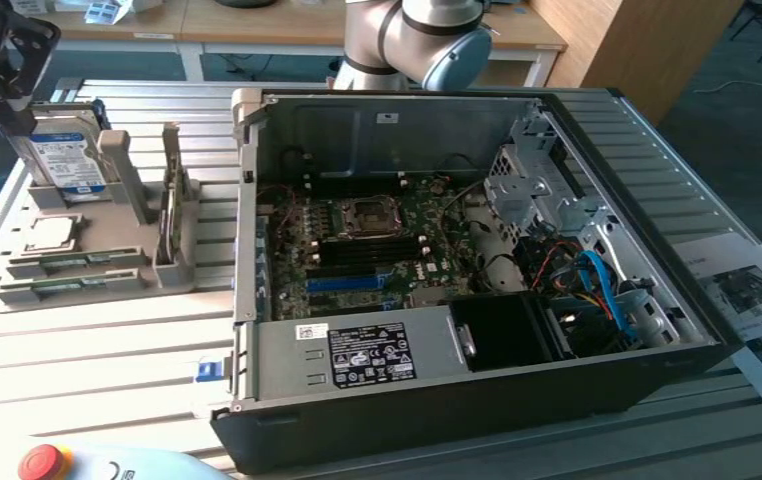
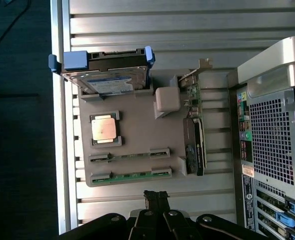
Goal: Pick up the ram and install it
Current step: 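Reach for the ram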
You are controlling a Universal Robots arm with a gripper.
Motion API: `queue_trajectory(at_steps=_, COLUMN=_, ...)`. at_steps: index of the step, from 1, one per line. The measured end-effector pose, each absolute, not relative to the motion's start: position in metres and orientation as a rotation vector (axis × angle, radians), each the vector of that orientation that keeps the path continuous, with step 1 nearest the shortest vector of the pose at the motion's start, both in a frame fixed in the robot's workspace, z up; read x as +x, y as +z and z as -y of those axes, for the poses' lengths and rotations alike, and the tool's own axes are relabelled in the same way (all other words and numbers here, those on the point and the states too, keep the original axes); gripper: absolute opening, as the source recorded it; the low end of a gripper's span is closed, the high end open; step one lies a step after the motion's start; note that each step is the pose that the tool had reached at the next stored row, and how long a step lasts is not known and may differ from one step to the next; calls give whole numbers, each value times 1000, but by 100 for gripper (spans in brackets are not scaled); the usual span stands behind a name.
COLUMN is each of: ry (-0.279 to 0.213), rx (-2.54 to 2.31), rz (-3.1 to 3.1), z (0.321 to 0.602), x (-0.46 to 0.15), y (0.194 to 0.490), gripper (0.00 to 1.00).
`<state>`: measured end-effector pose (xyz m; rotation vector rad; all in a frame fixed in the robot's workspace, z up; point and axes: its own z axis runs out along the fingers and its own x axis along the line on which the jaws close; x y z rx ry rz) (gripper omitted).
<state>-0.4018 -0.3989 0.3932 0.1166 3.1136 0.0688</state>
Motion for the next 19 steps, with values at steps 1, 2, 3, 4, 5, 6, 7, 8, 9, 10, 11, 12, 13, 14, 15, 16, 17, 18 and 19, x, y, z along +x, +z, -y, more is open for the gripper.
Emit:
queue_trajectory(at_steps=1, ry=69, rx=117, rz=-3114, z=399, x=-403, y=393, gripper=11)
queue_trajectory(at_steps=2, ry=69, rx=117, rz=-3114, z=399, x=-403, y=393, gripper=11)
queue_trajectory(at_steps=3, ry=69, rx=117, rz=-3114, z=399, x=-404, y=393, gripper=11)
queue_trajectory(at_steps=4, ry=69, rx=117, rz=-3114, z=399, x=-405, y=393, gripper=11)
queue_trajectory(at_steps=5, ry=69, rx=116, rz=-3114, z=399, x=-405, y=393, gripper=11)
queue_trajectory(at_steps=6, ry=69, rx=116, rz=-3114, z=399, x=-405, y=393, gripper=11)
queue_trajectory(at_steps=7, ry=69, rx=116, rz=-3114, z=399, x=-405, y=393, gripper=11)
queue_trajectory(at_steps=8, ry=69, rx=117, rz=-3114, z=399, x=-405, y=393, gripper=11)
queue_trajectory(at_steps=9, ry=69, rx=117, rz=-3114, z=399, x=-405, y=393, gripper=11)
queue_trajectory(at_steps=10, ry=69, rx=117, rz=-3114, z=399, x=-405, y=393, gripper=11)
queue_trajectory(at_steps=11, ry=69, rx=117, rz=-3114, z=399, x=-405, y=393, gripper=11)
queue_trajectory(at_steps=12, ry=69, rx=117, rz=-3114, z=399, x=-405, y=393, gripper=11)
queue_trajectory(at_steps=13, ry=69, rx=117, rz=-3114, z=399, x=-405, y=393, gripper=11)
queue_trajectory(at_steps=14, ry=69, rx=117, rz=-3114, z=399, x=-405, y=393, gripper=11)
queue_trajectory(at_steps=15, ry=69, rx=117, rz=-3114, z=399, x=-405, y=393, gripper=11)
queue_trajectory(at_steps=16, ry=69, rx=117, rz=-3114, z=399, x=-405, y=393, gripper=11)
queue_trajectory(at_steps=17, ry=69, rx=117, rz=-3114, z=398, x=-405, y=393, gripper=11)
queue_trajectory(at_steps=18, ry=69, rx=117, rz=-3114, z=397, x=-405, y=393, gripper=11)
queue_trajectory(at_steps=19, ry=69, rx=117, rz=-3114, z=397, x=-405, y=393, gripper=11)
